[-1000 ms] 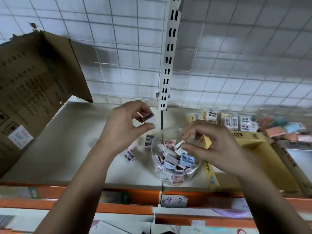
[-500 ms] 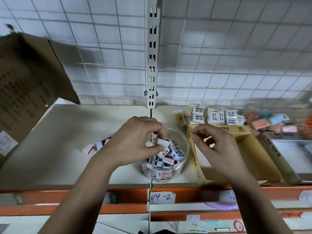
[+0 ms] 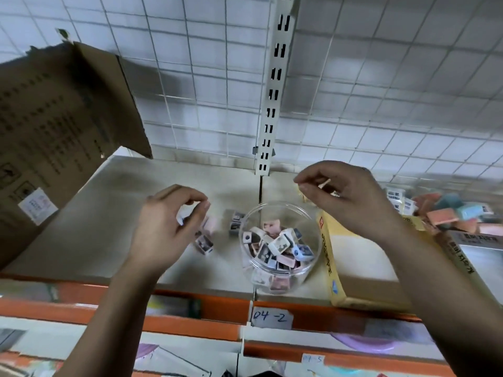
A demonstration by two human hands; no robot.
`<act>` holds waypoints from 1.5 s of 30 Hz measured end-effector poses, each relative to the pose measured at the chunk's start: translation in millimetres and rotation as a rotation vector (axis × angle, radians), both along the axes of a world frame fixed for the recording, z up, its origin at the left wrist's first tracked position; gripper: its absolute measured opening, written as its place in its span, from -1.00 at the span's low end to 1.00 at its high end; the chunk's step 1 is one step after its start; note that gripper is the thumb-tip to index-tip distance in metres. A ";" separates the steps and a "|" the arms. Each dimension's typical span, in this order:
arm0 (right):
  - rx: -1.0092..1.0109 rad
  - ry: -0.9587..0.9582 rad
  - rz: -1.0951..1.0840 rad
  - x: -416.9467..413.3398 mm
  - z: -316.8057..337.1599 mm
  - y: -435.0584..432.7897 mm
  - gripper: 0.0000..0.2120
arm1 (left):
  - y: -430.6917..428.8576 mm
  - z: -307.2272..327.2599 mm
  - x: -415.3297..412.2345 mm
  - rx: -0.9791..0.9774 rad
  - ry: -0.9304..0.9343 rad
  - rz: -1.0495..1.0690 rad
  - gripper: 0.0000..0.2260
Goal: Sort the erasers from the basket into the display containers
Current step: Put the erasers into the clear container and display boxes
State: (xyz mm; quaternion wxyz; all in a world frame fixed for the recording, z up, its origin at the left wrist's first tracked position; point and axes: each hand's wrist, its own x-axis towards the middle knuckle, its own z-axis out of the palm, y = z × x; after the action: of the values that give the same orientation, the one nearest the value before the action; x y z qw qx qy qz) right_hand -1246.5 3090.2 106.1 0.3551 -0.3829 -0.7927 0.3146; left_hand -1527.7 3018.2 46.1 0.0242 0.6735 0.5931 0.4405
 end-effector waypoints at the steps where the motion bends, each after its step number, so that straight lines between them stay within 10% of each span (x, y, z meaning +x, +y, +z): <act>1: -0.015 -0.035 0.057 -8.4 5.5 8.3 -0.88 | -2.2 -7.2 -3.2 -0.020 0.002 0.024 -0.89; 15: -0.213 -0.733 0.650 -105.5 -21.6 88.9 -0.77 | 2.8 -40.4 -17.9 -0.044 0.028 0.073 -0.86; 35: -0.193 -0.568 0.620 -121.4 -39.0 106.3 -0.79 | 1.3 -41.6 -21.9 -0.025 -0.098 0.122 -0.78; 45: 0.012 -0.774 0.776 -175.3 -29.8 102.5 -0.58 | 0.6 -37.6 -18.5 -0.041 -0.095 0.147 -0.71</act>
State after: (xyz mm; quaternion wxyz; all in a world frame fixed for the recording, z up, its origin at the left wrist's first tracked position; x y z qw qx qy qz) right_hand -1421.8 3192.7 76.2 -0.1028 -0.1481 -0.9502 0.2542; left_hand -1546.1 3018.8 8.6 0.0338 0.6058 0.6480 0.4604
